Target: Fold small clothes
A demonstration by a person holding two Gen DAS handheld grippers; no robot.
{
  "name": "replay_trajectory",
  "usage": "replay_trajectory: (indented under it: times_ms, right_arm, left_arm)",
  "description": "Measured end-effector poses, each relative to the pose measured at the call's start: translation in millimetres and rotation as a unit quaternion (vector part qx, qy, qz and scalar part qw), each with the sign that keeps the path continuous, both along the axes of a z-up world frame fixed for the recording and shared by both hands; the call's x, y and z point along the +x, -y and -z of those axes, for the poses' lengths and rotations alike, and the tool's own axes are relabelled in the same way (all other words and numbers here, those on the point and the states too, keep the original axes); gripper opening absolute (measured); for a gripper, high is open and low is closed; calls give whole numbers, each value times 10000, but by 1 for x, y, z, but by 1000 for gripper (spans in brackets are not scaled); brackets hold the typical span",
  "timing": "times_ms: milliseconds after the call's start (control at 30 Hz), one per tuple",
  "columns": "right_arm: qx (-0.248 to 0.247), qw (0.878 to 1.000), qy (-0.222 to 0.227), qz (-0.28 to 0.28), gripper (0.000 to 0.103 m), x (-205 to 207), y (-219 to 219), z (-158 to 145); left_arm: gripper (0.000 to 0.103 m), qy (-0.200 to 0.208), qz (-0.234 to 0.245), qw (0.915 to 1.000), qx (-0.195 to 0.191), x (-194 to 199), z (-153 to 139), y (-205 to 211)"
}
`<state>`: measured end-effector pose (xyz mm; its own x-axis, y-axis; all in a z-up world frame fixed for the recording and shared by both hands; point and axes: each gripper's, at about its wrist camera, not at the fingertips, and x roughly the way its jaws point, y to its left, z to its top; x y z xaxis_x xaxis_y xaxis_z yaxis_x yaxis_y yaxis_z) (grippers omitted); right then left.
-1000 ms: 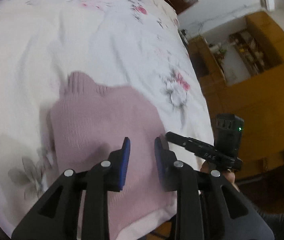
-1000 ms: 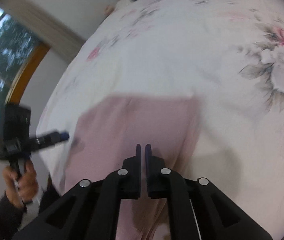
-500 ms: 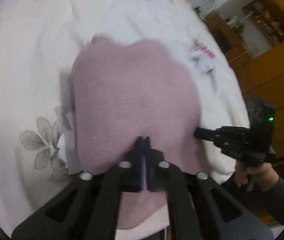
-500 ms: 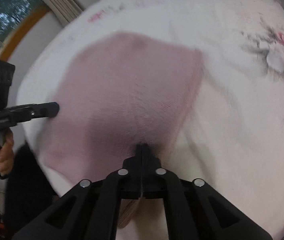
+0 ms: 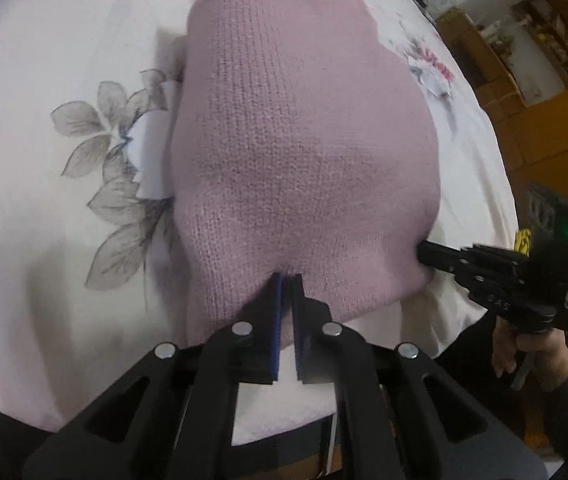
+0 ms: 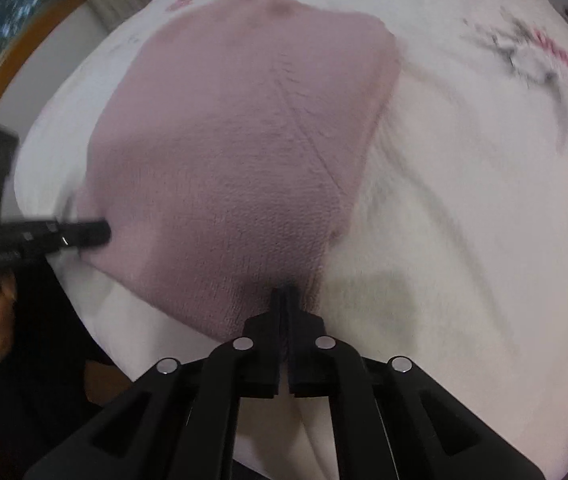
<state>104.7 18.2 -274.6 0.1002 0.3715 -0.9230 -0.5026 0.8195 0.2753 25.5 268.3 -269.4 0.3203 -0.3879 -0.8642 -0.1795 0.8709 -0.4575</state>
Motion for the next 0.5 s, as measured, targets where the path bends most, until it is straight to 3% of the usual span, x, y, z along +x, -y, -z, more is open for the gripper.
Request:
replay_trajectory:
  times_ms: [67,100,133,167,200,233,333,433,500]
  right_arm:
    - [152,9998,-19,149,5,-2,6,-8]
    - [224,9995,45,219,8,-6,12,-18]
    - [256,9992,109,277,20,-12,17,-26]
    - [284,9990,146,323,35,-17,21,-32]
    - [330,9983,211,430,43,-29,29,-42]
    - [332,9979,271,488,56,-26,19,-50]
    - [26,9955,684,653,88,-57,12,-74]
    - [-712,9852,1341,797,96,-98,23,-102]
    - [-746,9793,1604,985,99,-115,29,-127]
  left_arm:
    - [9,77,-74,9999,19,-7,-11,0]
    - [21,144,-74,9998,101,-19,-24,-3]
    - [40,230,-82,9995,203,-25,-34,0]
    - [52,345,-113,9987,360,-34,-49,7]
    - [76,508,-168,9965,643,-48,-64,15]
    - [88,653,-204,9933,932,-59,-77,17]
    - [96,991,-101,9806,1690,-96,-112,37]
    - [98,1047,-219,9725,2071,-121,-142,58]
    - [98,1079,-423,9658,2319,-127,-161,74]
